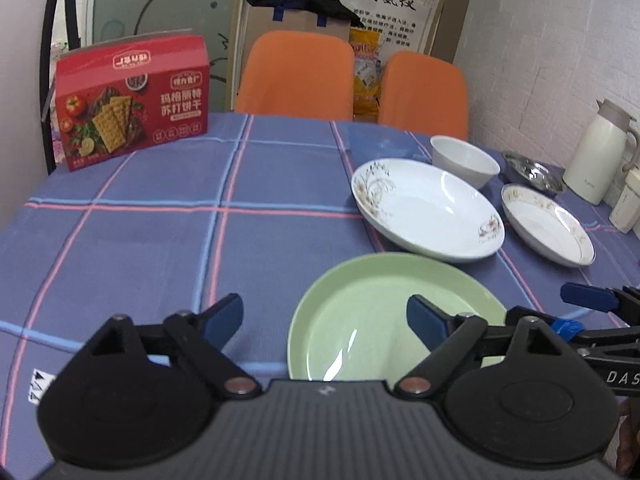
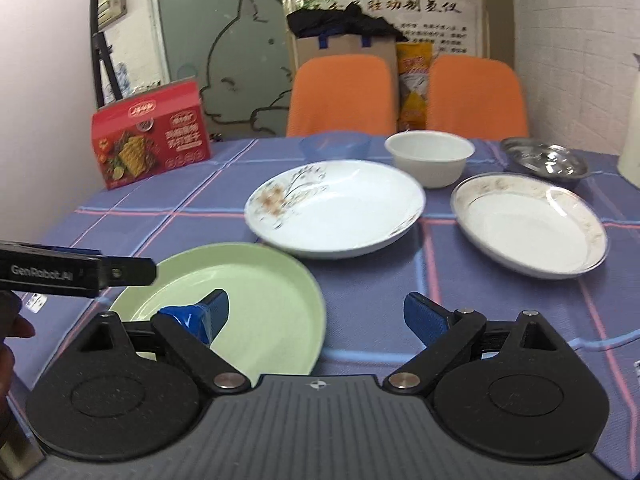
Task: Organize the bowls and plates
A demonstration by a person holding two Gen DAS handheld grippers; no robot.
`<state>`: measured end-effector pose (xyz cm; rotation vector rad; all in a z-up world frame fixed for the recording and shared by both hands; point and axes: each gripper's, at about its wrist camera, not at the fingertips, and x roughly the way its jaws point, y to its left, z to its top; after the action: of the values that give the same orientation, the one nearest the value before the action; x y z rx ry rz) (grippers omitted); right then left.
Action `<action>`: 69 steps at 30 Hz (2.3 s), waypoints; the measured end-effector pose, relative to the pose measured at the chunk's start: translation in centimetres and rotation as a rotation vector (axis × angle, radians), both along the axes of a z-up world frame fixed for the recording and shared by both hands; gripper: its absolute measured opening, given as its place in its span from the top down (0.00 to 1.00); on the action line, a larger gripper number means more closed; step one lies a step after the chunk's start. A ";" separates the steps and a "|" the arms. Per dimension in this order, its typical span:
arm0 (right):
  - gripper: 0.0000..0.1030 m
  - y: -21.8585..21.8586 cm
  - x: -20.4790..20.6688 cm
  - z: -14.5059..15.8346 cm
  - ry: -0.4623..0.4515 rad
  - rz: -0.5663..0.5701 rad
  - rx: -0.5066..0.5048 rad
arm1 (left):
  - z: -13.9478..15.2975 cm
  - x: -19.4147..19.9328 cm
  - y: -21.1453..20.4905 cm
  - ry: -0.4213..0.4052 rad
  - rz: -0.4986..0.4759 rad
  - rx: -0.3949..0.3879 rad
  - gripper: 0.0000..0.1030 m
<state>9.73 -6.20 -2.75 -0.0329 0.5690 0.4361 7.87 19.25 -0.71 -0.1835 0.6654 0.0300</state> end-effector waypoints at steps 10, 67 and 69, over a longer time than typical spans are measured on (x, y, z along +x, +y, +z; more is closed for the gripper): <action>0.20 -0.1 5.8 -0.3 0.024 -0.009 -0.033 | 1.7 6.0 0.8 -0.040 0.003 0.009 0.03; 0.15 3.5 7.7 1.6 0.008 0.034 -0.040 | 2.7 12.9 -4.5 0.039 -0.136 0.057 0.46; 0.15 3.6 6.1 1.4 0.024 0.046 -0.034 | 2.5 11.0 -4.4 0.046 -0.126 0.059 0.46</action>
<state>15.84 -2.60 -1.39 -0.0738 0.5999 0.4720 18.89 14.80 1.81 -0.0841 0.7200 -0.0668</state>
